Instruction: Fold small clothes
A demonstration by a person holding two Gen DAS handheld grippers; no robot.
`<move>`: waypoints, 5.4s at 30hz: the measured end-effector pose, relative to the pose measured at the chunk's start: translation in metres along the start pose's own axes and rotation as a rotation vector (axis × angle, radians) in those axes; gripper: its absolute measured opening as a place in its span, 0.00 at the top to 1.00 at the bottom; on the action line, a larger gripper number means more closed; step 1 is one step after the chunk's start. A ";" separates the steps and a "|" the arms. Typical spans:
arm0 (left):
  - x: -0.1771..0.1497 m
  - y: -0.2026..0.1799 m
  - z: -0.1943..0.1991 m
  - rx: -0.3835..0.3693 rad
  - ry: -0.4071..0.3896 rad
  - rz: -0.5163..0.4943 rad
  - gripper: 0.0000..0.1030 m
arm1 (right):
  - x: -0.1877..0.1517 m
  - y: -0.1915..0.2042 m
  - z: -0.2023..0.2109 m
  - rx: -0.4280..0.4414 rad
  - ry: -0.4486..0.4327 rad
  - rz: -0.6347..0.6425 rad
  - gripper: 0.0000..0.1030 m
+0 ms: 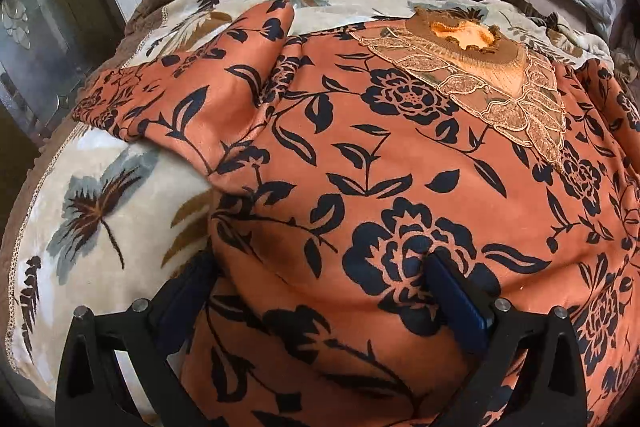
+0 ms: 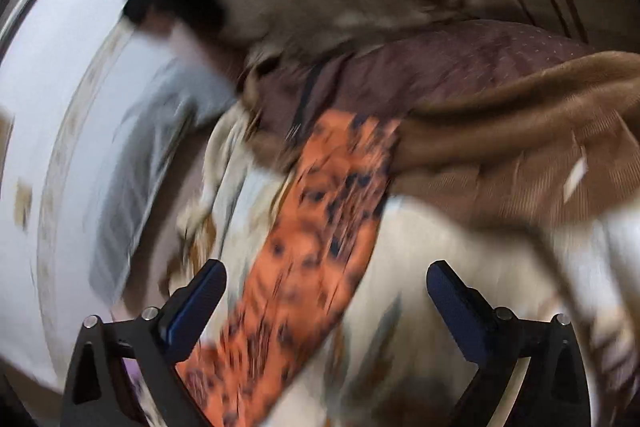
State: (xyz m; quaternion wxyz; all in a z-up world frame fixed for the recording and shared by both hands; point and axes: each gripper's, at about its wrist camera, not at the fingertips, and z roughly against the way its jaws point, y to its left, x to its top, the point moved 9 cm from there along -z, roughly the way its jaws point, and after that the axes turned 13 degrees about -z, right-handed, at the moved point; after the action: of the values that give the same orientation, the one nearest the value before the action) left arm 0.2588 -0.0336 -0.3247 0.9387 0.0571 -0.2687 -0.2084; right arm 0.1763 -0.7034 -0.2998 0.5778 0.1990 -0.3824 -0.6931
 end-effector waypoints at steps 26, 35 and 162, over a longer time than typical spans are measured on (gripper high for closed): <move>0.004 0.055 0.032 0.152 -0.063 0.091 0.00 | -0.330 0.261 0.026 0.513 0.436 0.479 0.93; 0.000 0.116 0.042 0.187 -0.098 0.261 0.00 | -0.586 0.253 0.011 0.448 0.864 0.510 0.73; 0.065 0.083 -0.007 0.088 -0.106 0.121 0.40 | -0.486 0.109 0.011 0.043 0.763 1.116 0.30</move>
State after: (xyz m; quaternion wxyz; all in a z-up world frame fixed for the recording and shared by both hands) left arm 0.3428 0.0146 -0.2813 0.9306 0.0709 -0.3298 -0.1420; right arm 0.3620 -0.2410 -0.2903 0.9396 0.2140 -0.2109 -0.1642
